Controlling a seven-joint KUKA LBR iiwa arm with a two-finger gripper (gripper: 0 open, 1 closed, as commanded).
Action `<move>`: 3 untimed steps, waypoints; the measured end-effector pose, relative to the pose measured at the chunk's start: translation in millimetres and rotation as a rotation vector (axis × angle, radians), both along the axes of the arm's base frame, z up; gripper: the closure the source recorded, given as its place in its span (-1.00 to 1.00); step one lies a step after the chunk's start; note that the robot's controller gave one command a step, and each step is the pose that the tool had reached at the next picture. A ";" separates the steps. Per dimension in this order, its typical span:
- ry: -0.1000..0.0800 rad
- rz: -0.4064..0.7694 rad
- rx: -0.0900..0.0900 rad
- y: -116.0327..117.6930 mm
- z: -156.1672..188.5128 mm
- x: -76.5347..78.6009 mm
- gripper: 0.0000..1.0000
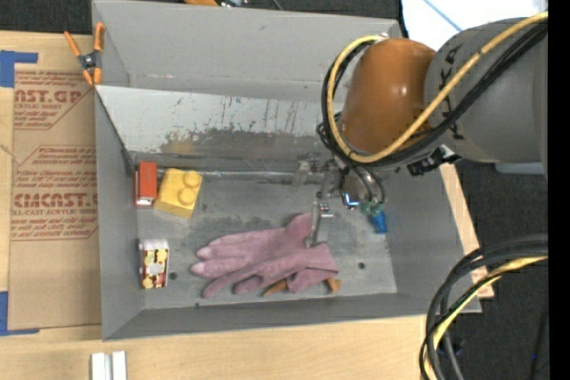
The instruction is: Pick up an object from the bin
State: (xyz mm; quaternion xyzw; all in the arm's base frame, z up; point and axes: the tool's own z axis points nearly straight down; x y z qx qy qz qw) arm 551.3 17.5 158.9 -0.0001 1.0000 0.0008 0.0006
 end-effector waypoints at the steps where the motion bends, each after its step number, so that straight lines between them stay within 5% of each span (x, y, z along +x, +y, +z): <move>1: 0.000 0.000 0.000 0.0 0.0 0.0 -1.00; 2: 0.003 0.131 0.001 -21.9 -78.7 0.1 -1.00; 3: -0.007 0.125 0.001 -6.1 -67.9 9.8 1.00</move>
Offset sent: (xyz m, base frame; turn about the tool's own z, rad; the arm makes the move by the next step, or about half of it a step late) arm 0.0007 -0.0221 -0.0759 -0.1317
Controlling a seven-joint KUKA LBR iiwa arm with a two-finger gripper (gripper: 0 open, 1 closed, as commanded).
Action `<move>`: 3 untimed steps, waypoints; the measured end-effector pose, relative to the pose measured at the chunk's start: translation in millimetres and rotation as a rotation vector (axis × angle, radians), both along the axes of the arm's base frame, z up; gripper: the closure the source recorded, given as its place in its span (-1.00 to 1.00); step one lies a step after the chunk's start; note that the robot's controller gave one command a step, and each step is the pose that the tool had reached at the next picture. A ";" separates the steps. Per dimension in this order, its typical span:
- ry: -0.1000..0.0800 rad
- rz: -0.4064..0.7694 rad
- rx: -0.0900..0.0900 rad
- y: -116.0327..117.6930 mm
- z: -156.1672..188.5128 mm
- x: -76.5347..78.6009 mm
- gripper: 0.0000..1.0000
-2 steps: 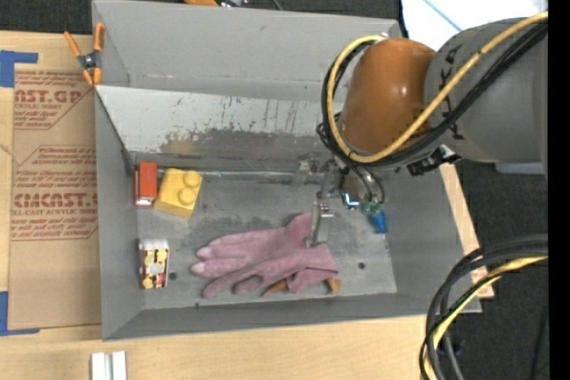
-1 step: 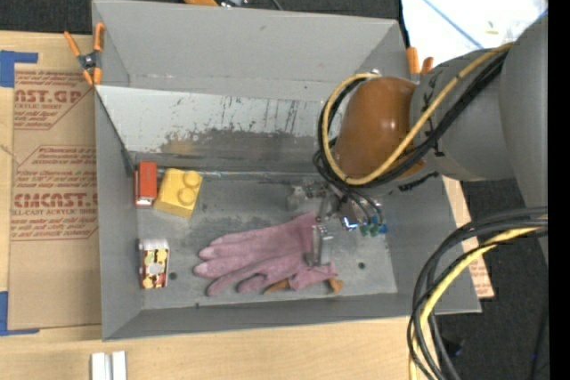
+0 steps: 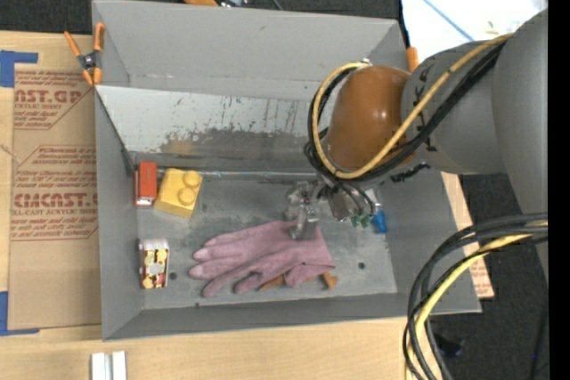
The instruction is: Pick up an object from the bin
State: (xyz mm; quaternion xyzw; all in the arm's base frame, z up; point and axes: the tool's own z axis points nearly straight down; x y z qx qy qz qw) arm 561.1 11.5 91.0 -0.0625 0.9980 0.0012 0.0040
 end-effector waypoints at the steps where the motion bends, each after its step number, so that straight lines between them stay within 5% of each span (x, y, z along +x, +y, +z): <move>1: 0.000 0.000 0.000 0.0 0.0 0.0 1.00; 2: -0.006 -0.014 0.001 1.8 53.5 -1.9 1.00; 3: -0.007 -0.021 0.002 22.0 140.2 21.2 1.00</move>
Offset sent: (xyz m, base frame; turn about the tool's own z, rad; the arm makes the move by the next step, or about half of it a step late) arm -0.0035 0.0009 0.0507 0.0147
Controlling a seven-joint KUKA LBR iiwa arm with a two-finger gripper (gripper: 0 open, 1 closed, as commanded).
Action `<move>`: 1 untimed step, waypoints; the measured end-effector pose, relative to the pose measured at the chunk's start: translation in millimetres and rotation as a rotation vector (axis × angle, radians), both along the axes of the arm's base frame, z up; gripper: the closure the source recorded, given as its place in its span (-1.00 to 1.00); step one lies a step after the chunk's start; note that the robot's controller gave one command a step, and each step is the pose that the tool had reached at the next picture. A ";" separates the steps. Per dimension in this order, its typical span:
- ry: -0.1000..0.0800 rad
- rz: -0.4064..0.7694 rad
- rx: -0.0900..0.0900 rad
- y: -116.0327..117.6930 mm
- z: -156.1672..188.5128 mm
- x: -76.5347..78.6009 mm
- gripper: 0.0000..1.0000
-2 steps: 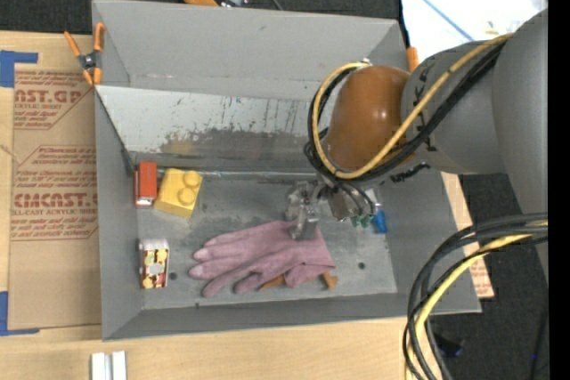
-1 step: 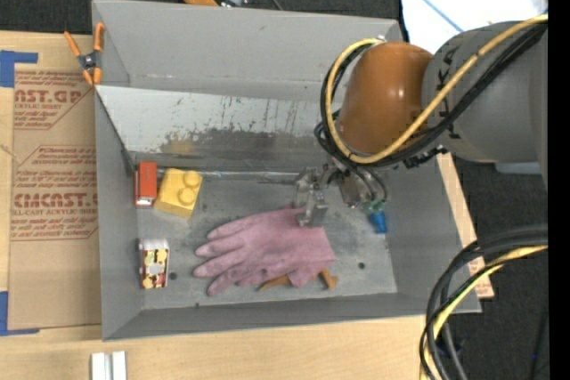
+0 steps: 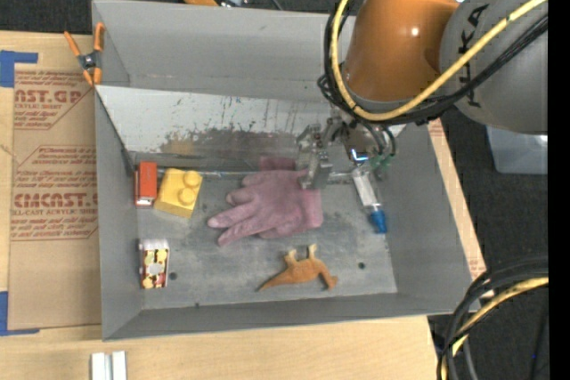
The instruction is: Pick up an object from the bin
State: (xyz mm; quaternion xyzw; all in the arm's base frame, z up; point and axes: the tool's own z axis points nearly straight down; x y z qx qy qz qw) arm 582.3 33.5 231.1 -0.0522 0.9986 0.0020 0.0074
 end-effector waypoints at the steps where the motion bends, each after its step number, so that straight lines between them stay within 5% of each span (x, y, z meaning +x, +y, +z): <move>1: 0.007 0.049 -0.003 -29.6 85.8 -20.5 1.00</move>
Offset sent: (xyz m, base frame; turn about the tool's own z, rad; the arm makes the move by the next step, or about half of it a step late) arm -0.0334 -0.0028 -0.0415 -0.1047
